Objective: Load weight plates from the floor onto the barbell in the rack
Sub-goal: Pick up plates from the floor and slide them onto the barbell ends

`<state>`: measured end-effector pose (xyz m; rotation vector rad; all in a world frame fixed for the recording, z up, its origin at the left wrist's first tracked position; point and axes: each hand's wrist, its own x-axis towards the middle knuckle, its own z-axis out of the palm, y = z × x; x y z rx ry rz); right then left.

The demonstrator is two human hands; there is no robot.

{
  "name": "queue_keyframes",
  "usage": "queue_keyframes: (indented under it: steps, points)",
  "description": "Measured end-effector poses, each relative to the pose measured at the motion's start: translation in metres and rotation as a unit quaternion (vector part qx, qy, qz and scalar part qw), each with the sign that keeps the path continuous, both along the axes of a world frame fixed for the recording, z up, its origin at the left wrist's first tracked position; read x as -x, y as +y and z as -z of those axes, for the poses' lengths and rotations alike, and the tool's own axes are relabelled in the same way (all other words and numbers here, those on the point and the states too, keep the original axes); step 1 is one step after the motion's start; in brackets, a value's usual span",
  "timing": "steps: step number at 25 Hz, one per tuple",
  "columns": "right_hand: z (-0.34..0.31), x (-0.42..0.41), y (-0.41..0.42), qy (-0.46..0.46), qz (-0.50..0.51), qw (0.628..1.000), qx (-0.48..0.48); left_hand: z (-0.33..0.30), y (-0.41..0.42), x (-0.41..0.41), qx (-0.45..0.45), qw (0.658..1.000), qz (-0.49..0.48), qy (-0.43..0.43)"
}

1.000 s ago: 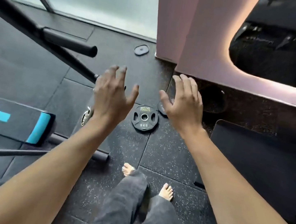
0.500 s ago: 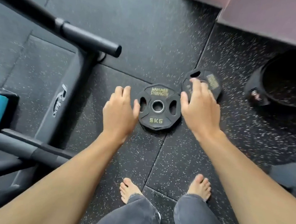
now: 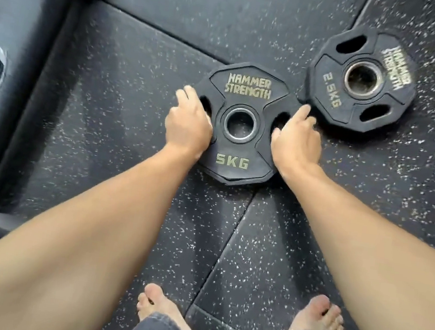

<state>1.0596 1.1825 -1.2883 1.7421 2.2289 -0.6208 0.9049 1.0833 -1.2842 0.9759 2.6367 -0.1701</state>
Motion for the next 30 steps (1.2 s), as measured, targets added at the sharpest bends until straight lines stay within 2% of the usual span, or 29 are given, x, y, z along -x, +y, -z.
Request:
queue_keyframes:
  steps: [4, 8, 11, 14, 19, 23, 27, 30]
  points:
    - [0.004, 0.001, 0.006, 0.026, 0.016, 0.999, -0.019, 0.002, 0.005, 0.007, -0.022, 0.999, -0.024, -0.024]
    - [-0.025, -0.012, -0.003, 0.059, 0.019, 0.998, -0.025, -0.029, -0.003, -0.004, -0.071, 0.997, -0.02, -0.028]
    - [-0.075, -0.028, -0.006, 0.087, 0.029, 0.995, -0.027, -0.079, 0.0, -0.017, -0.083, 0.996, -0.014, -0.002]
    - [-0.157, -0.043, 0.007, 0.11, 0.035, 0.992, -0.053, -0.156, 0.014, -0.028, -0.099, 0.995, -0.001, 0.025]
    - [-0.339, -0.074, 0.035, 0.209, 0.092, 0.969, -0.09, -0.336, 0.047, -0.044, -0.231, 0.966, 0.066, 0.094]
    - [-0.498, -0.095, 0.043, 0.3, 0.152, 0.934, -0.118, -0.513, 0.079, -0.061, -0.379, 0.906, 0.121, 0.141]
    - [-0.653, -0.105, 0.029, 0.378, 0.187, 0.893, -0.157, -0.699, 0.083, -0.072, -0.458, 0.857, 0.158, 0.176]
    - [-0.757, -0.105, 0.007, 0.452, 0.194, 0.859, -0.141, -0.834, 0.062, -0.07, -0.504, 0.809, 0.237, 0.188]
